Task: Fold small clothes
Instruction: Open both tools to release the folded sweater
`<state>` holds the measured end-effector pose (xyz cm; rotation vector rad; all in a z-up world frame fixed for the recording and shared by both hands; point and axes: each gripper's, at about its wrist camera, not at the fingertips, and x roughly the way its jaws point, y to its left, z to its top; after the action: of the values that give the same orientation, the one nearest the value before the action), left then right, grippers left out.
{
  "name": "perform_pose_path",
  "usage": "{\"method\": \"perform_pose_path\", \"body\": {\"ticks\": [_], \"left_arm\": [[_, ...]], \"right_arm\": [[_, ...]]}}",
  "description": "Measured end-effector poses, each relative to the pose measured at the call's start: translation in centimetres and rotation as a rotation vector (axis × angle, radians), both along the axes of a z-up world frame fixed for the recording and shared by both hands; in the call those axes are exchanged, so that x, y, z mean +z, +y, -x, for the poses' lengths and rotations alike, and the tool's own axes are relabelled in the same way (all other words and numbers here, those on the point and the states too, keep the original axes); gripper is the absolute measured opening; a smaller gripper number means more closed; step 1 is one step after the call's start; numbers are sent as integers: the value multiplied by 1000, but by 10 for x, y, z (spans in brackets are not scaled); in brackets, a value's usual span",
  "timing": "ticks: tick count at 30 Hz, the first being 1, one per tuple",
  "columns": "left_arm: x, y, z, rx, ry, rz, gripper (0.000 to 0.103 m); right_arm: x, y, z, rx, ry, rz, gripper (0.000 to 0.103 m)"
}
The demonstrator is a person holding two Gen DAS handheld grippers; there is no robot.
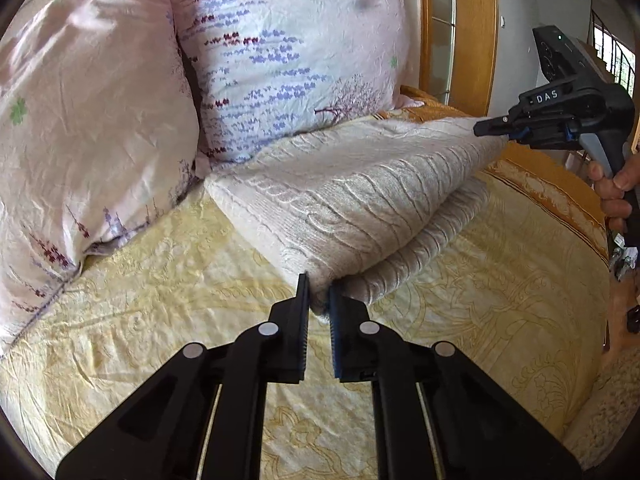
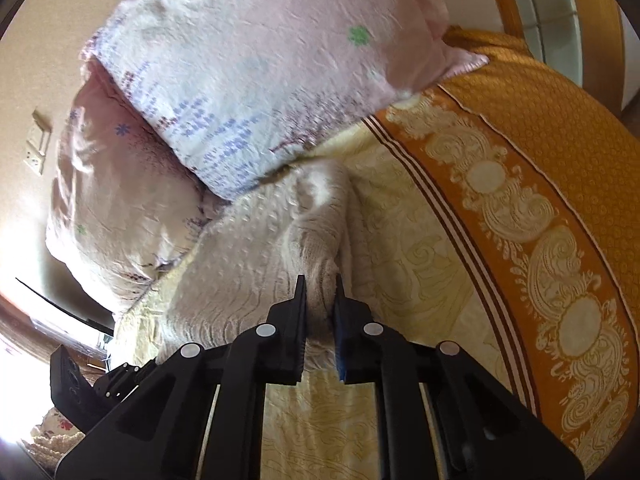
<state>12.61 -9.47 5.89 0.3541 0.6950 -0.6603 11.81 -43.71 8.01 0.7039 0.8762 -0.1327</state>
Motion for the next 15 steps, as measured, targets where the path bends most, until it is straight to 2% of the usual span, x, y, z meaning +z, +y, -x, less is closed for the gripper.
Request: {"method": "perform_pose_path", "body": {"ticks": [6, 8, 12, 15], "left_arm": [[-12, 1, -4, -2, 57, -1, 9], [-17, 1, -5, -8, 78, -6, 9], [-17, 3, -4, -30, 101, 13, 10], [-14, 9, -4, -39, 136, 54, 17]], "right_arm": [[-41, -9, 10, -105, 106, -32, 12], [-44, -11, 9, -126, 116, -51, 12], [-41, -9, 3, -75, 135, -29, 12], [-35, -10, 5, -50, 112, -45, 13]]}}
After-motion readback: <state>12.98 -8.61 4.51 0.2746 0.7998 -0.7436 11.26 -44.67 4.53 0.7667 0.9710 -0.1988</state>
